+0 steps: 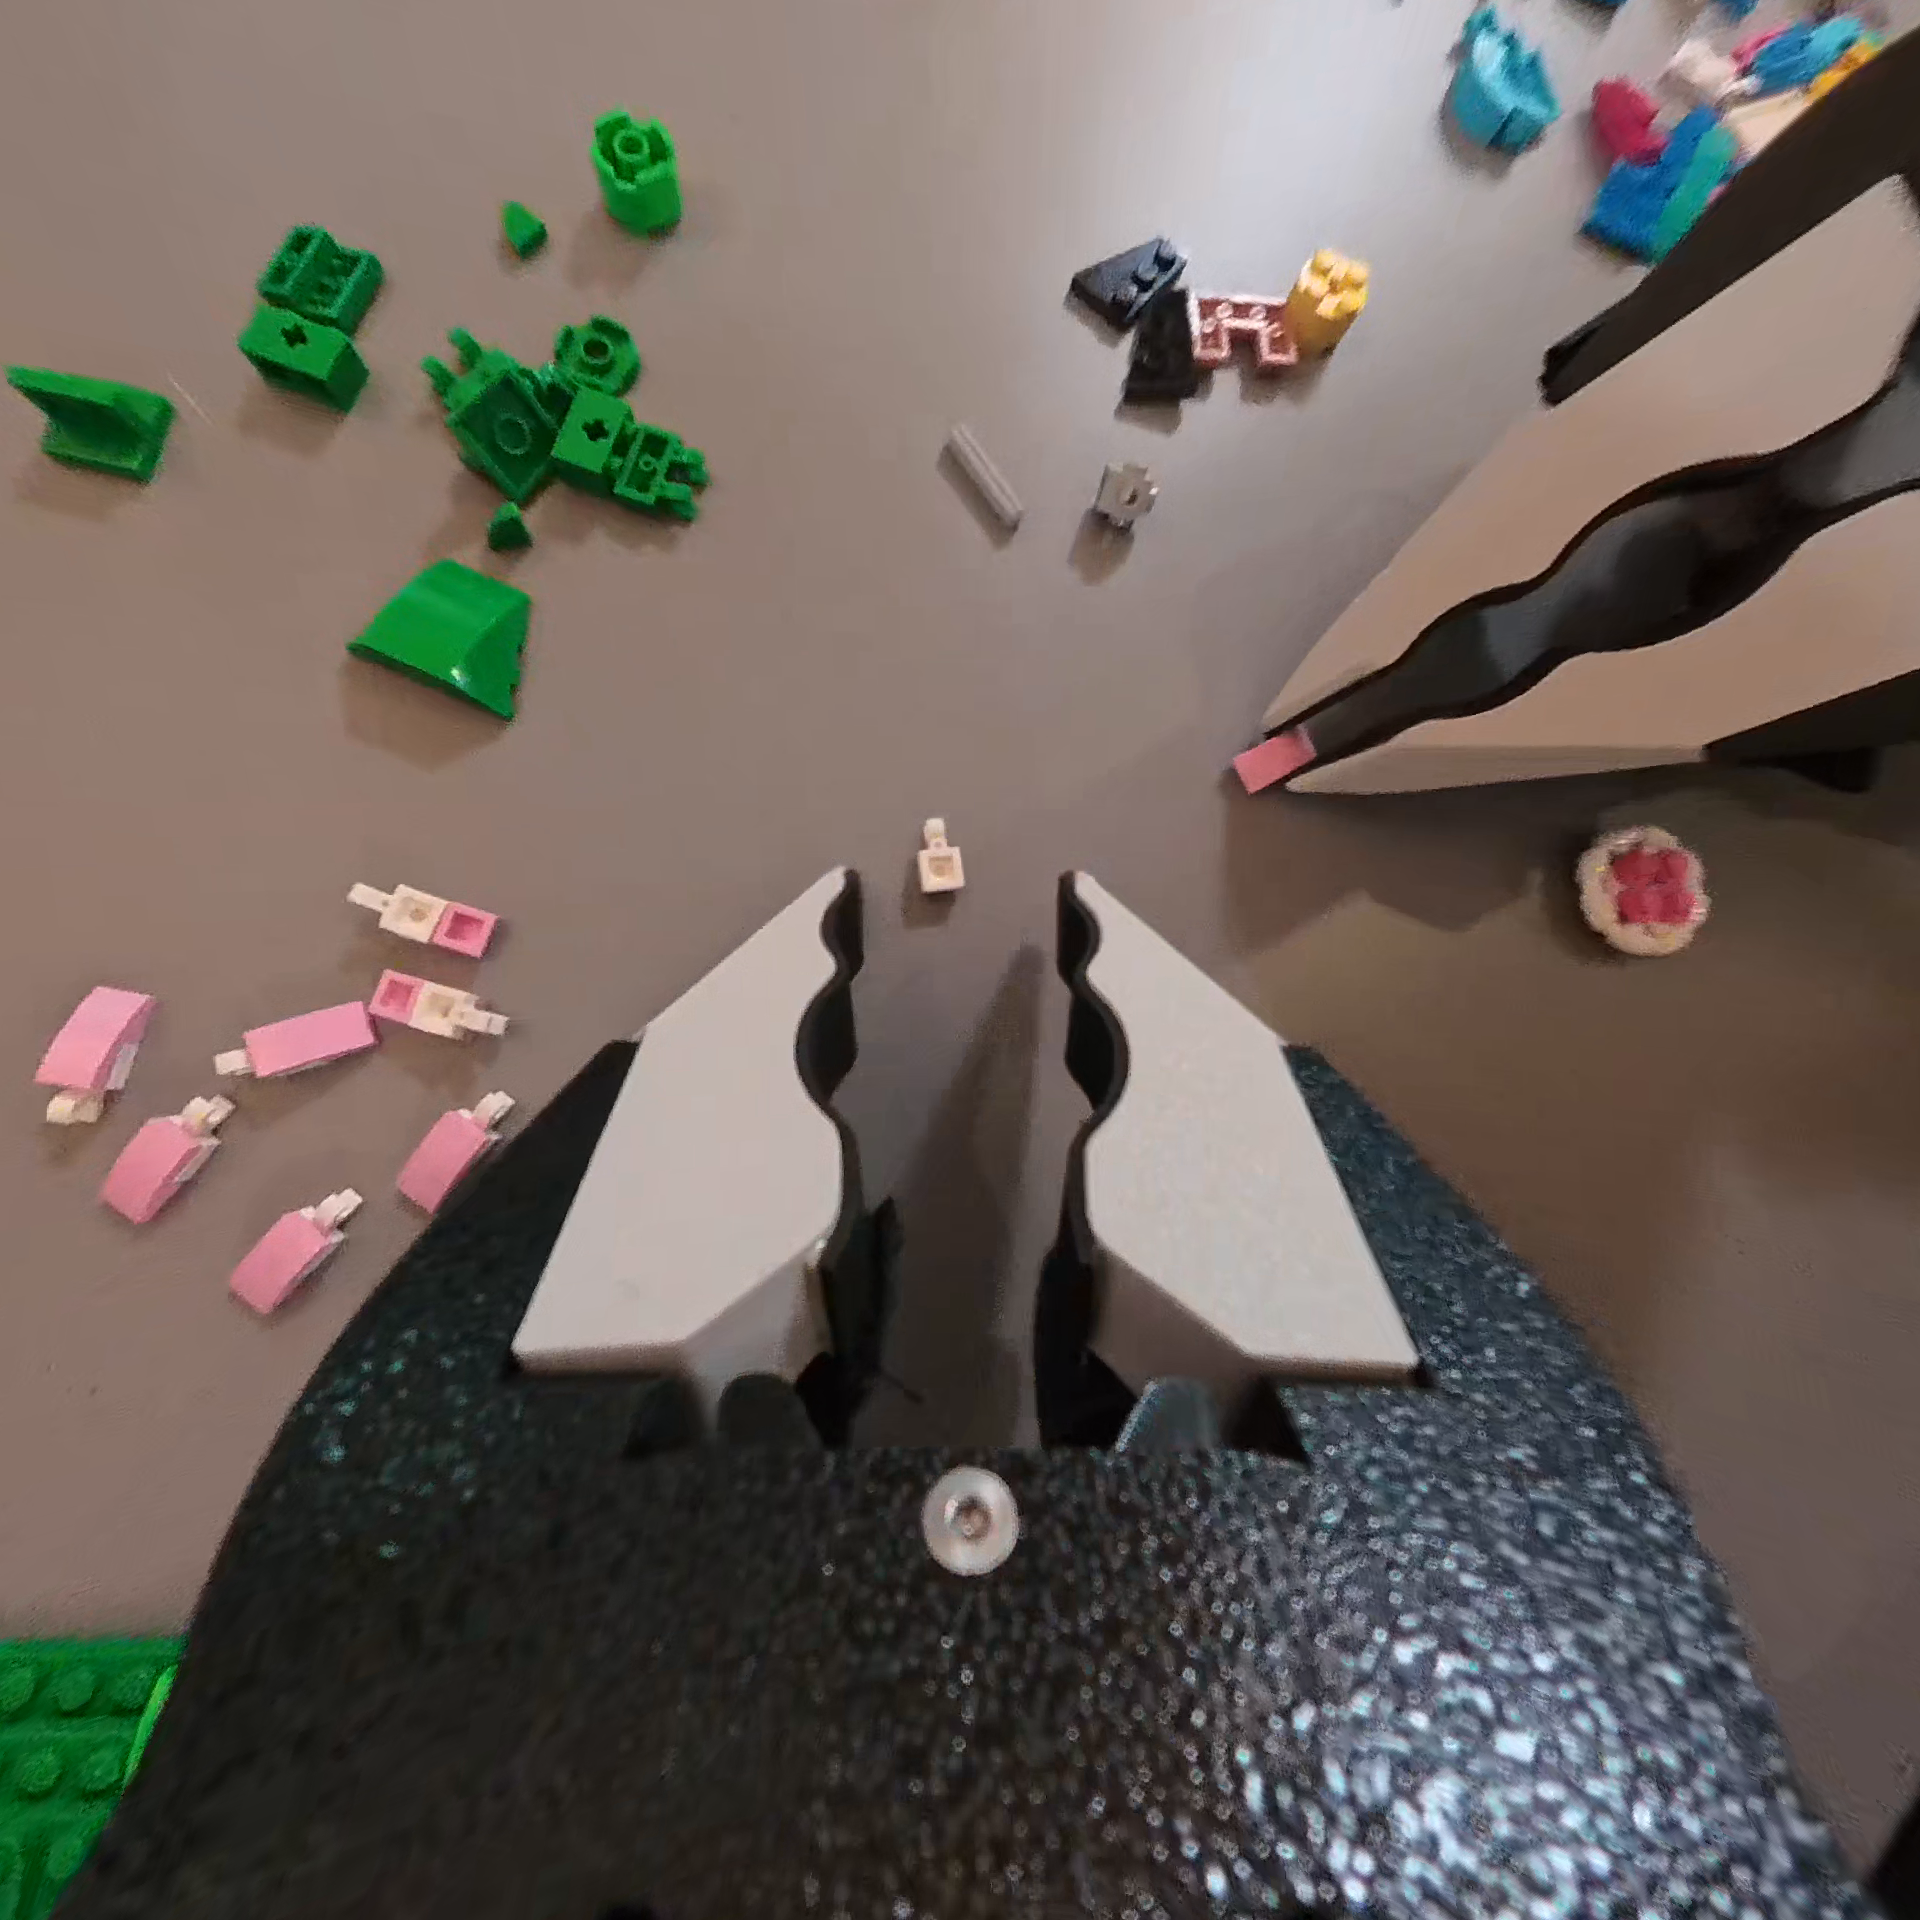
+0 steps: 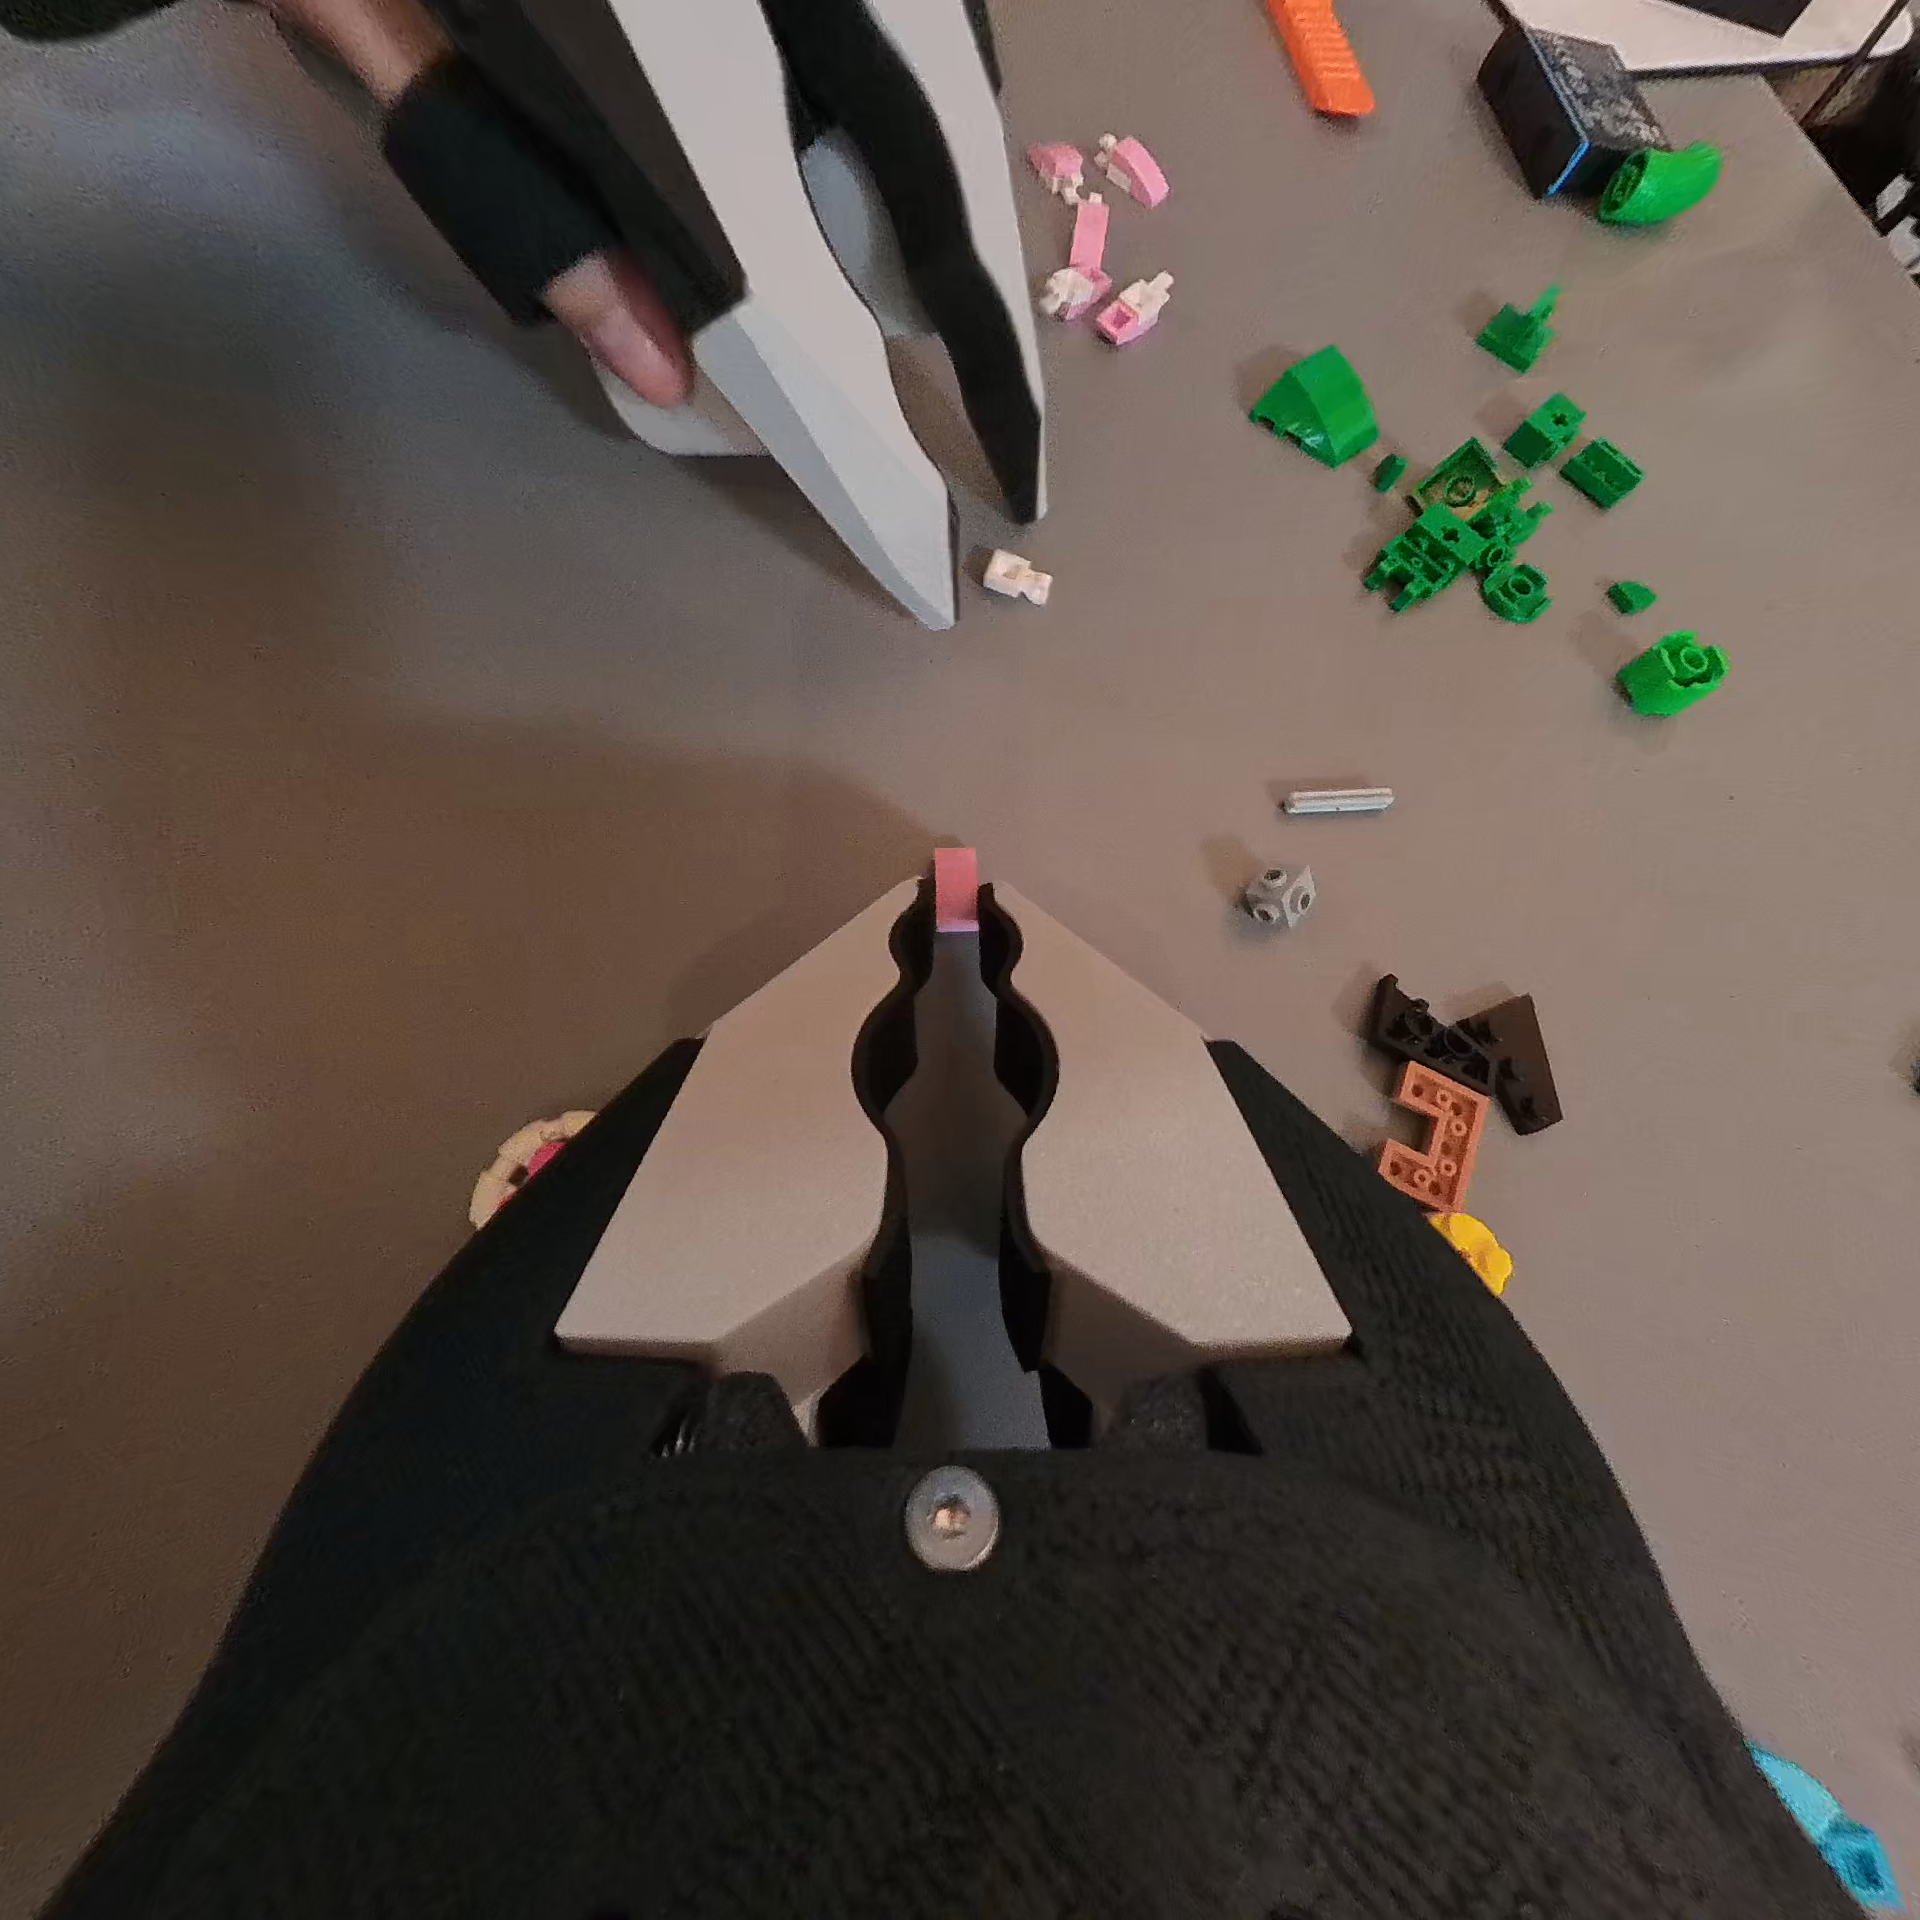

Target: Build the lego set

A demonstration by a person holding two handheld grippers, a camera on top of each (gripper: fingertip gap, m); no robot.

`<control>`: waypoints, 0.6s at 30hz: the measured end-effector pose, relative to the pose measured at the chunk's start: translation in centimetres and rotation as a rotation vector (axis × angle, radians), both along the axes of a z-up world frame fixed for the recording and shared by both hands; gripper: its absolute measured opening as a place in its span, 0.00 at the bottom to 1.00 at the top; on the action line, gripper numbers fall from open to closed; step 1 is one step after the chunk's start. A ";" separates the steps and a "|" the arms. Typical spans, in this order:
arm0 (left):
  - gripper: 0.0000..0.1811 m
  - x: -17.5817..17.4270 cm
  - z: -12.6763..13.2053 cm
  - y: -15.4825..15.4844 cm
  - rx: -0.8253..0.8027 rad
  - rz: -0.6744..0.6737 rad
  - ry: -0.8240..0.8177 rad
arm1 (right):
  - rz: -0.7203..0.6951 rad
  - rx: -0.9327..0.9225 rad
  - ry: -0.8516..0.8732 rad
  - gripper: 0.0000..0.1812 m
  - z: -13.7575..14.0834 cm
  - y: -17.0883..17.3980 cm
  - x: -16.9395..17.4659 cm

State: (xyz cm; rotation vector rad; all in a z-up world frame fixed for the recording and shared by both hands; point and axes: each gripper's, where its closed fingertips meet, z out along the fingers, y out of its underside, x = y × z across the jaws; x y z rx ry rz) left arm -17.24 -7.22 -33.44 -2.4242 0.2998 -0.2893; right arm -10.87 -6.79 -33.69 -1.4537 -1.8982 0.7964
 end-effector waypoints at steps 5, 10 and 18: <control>0.11 -0.2 -0.3 0.4 0.028 0.007 0.059 | -0.012 -0.003 0.014 0.11 0.2 0.0 0.2; 0.03 -0.3 -0.4 0.6 0.037 -0.009 0.109 | -0.031 -0.072 0.120 0.13 2.5 0.2 0.2; 0.03 5.6 14.1 0.1 0.659 -0.129 -0.749 | -0.077 -0.471 0.638 0.06 12.8 0.5 0.2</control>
